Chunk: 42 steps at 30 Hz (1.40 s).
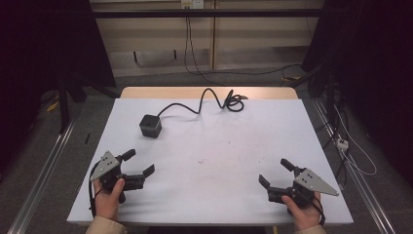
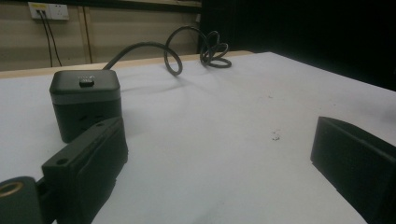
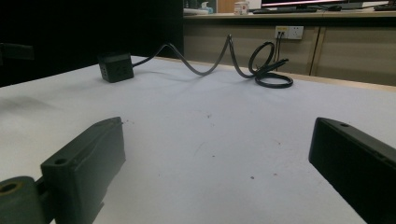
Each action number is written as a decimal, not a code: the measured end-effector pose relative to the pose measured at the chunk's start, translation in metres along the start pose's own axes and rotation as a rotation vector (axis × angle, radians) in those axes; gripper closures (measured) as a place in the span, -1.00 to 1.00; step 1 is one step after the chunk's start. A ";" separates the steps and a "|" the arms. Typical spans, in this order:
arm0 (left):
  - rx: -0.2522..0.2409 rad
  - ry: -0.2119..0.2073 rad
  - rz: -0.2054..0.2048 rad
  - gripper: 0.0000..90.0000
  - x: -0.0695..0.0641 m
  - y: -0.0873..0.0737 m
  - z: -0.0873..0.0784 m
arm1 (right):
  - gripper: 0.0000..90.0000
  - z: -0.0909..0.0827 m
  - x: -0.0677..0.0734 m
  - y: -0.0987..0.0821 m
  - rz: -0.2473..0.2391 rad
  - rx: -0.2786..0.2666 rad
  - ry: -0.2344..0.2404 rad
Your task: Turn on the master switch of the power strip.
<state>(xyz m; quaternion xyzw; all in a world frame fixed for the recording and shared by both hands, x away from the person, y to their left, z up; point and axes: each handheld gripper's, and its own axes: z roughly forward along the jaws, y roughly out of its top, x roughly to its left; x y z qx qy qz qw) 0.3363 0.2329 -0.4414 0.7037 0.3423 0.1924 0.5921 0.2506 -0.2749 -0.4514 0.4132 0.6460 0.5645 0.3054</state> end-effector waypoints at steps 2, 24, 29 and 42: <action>-0.002 -0.001 -0.003 -0.92 0.000 0.001 0.001 | -0.93 0.000 0.000 0.000 0.003 -0.001 0.001; 0.004 0.044 -0.052 -0.89 0.011 0.018 0.013 | -0.94 0.002 0.000 0.002 -0.011 0.003 0.019; 0.001 0.047 -0.053 -0.89 0.016 0.020 0.016 | -0.94 0.002 0.000 0.002 -0.007 0.001 0.018; 0.000 0.052 -0.076 -0.85 0.024 0.026 0.028 | -0.94 0.001 -0.001 0.004 -0.019 0.000 0.015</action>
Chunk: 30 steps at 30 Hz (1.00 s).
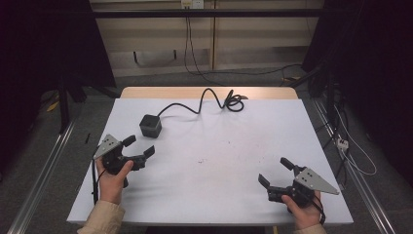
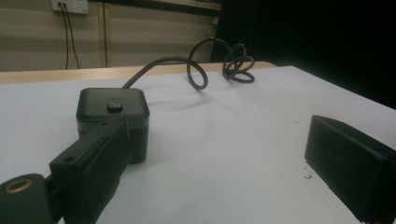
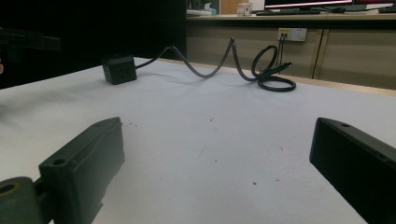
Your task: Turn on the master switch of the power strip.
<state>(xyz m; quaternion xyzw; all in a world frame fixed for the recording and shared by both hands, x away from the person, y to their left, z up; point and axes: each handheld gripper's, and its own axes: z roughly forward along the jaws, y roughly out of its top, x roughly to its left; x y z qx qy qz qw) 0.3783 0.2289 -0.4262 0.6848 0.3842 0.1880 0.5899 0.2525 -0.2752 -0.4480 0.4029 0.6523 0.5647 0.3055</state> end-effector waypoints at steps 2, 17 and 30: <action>0.003 -0.004 -0.003 -0.85 0.000 0.001 0.001 | -0.94 0.000 0.000 0.000 -0.002 -0.001 0.001; 0.001 0.011 -0.015 -0.84 0.002 0.003 0.002 | -0.95 0.003 0.002 0.001 0.001 -0.002 0.003; 0.009 0.027 -0.016 -0.84 0.005 0.008 0.004 | -0.95 0.005 0.002 0.001 0.000 -0.003 0.008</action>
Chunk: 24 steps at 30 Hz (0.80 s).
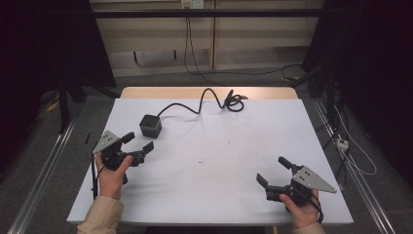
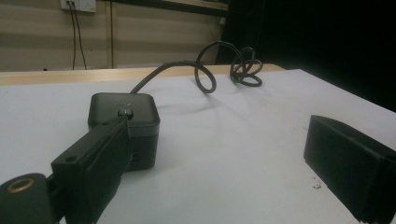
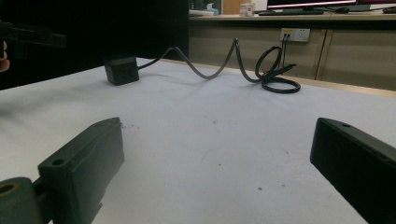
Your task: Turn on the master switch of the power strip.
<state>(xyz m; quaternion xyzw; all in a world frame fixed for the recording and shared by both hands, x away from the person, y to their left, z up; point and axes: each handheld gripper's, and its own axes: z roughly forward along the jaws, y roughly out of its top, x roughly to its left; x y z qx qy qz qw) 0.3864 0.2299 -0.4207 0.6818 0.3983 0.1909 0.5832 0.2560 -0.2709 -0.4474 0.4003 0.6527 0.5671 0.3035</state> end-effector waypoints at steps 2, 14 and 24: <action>0.002 0.002 0.006 -0.84 0.000 0.001 0.000 | -0.95 0.000 0.000 0.000 0.002 0.000 0.001; 0.009 0.023 0.006 -0.84 0.006 0.007 0.006 | -0.95 0.003 -0.001 0.001 -0.005 -0.001 0.005; 0.015 0.030 0.019 -0.84 0.009 0.016 0.017 | -0.95 0.004 -0.001 0.001 0.003 0.001 0.006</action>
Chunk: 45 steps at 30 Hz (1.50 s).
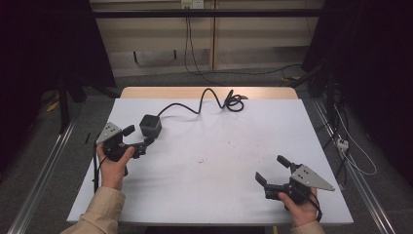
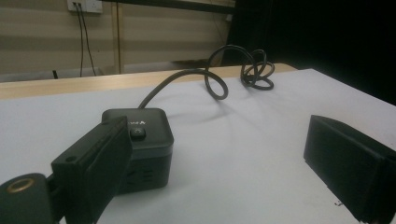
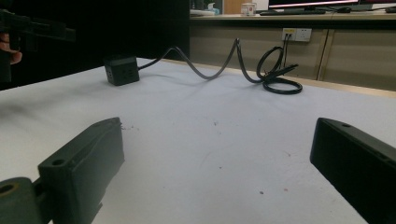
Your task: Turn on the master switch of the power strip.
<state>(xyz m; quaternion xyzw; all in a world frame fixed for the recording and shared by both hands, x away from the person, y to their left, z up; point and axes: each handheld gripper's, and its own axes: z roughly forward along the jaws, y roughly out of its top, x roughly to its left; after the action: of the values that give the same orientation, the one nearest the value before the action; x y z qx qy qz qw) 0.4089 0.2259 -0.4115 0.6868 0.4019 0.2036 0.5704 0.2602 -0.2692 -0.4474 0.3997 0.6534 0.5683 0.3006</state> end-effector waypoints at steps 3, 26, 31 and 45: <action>0.002 0.008 0.003 -0.83 0.002 0.001 0.003 | -0.95 -0.001 0.000 0.000 -0.003 0.002 -0.001; -0.005 0.056 0.040 -0.48 0.012 0.015 0.017 | -0.95 -0.001 -0.001 0.001 -0.002 -0.001 -0.004; -0.008 0.056 0.050 -0.40 0.013 0.016 0.020 | -0.95 -0.001 -0.002 0.001 -0.001 -0.003 -0.004; -0.003 0.089 0.046 -0.05 0.019 0.014 0.024 | -0.94 -0.001 -0.002 0.001 0.000 -0.004 -0.006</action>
<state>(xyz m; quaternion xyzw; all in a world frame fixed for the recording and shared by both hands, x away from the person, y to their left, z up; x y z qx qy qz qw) 0.4426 0.2260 -0.4077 0.6852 0.4107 0.2478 0.5481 0.2605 -0.2717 -0.4465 0.4008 0.6514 0.5685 0.3031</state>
